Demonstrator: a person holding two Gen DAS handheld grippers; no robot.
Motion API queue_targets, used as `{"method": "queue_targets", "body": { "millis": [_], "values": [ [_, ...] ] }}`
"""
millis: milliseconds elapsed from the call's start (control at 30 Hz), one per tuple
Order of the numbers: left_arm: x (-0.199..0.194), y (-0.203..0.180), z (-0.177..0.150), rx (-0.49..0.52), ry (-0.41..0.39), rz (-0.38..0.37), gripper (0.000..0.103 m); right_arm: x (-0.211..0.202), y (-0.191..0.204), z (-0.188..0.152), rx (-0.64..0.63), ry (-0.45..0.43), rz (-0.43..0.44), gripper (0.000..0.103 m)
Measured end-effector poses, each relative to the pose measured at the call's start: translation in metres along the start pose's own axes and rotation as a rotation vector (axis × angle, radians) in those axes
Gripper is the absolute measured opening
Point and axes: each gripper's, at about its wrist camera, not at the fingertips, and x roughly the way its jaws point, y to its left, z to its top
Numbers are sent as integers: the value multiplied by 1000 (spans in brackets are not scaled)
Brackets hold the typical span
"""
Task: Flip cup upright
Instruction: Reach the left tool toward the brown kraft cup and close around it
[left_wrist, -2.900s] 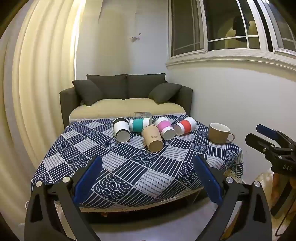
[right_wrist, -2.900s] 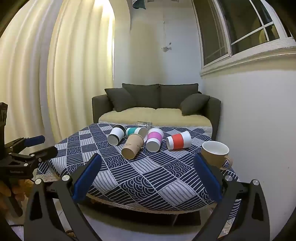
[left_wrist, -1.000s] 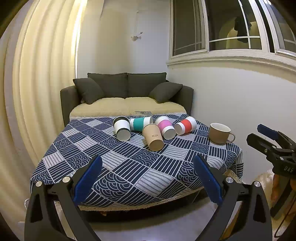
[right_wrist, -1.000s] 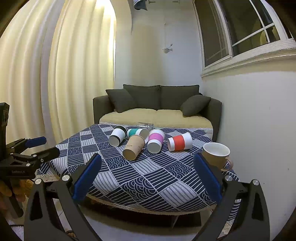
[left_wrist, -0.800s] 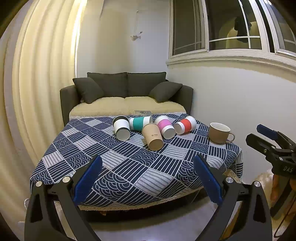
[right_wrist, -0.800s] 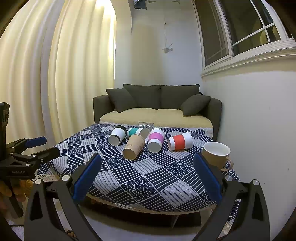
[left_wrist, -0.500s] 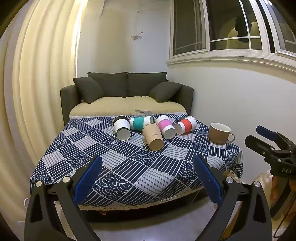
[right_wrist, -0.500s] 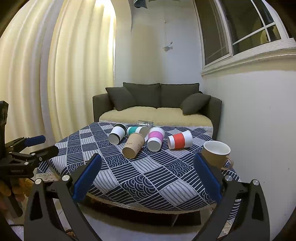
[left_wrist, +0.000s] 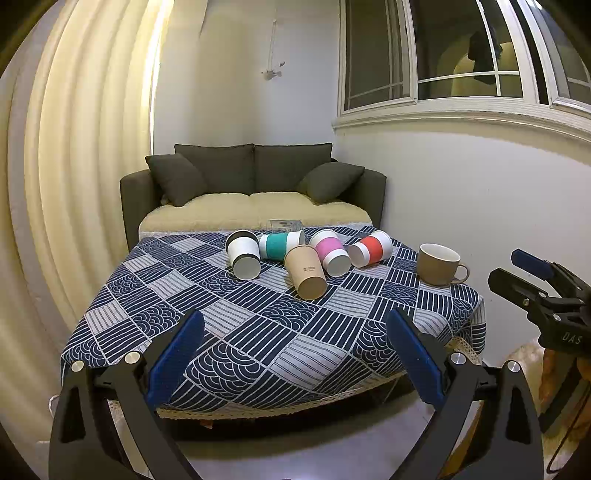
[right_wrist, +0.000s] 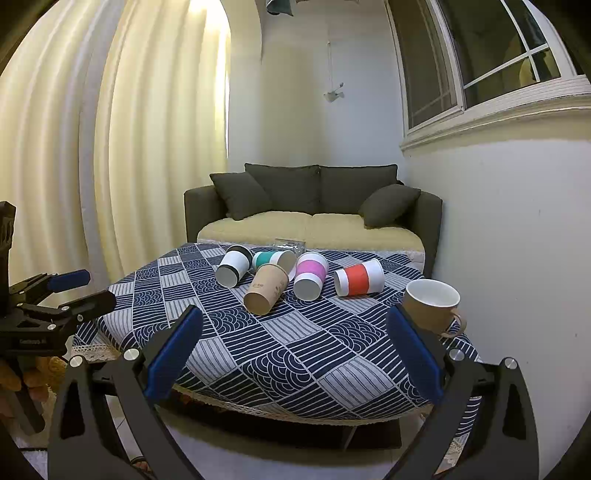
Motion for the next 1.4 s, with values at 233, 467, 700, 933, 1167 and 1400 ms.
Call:
{"method": "queue_targets", "body": {
  "millis": [233, 467, 700, 933, 1167, 1400],
  "values": [
    [4, 0, -1, -1, 20, 2, 96, 2, 1, 0, 1, 8, 2, 98],
    [10, 3, -1, -28, 52, -5, 96, 8, -6, 4, 30, 17, 16, 98],
    [40, 23, 13, -163, 179, -98, 96, 35, -20, 19, 81, 82, 79, 98],
    [81, 38, 42, -250, 269, -147, 96, 72, -32, 41, 99, 131, 91, 98],
    [137, 39, 79, -297, 391, -233, 96, 106, -38, 60, 106, 156, 108, 98],
    [209, 26, 98, -290, 602, -216, 96, 140, -39, 64, 81, 189, 147, 98]
  ]
}}
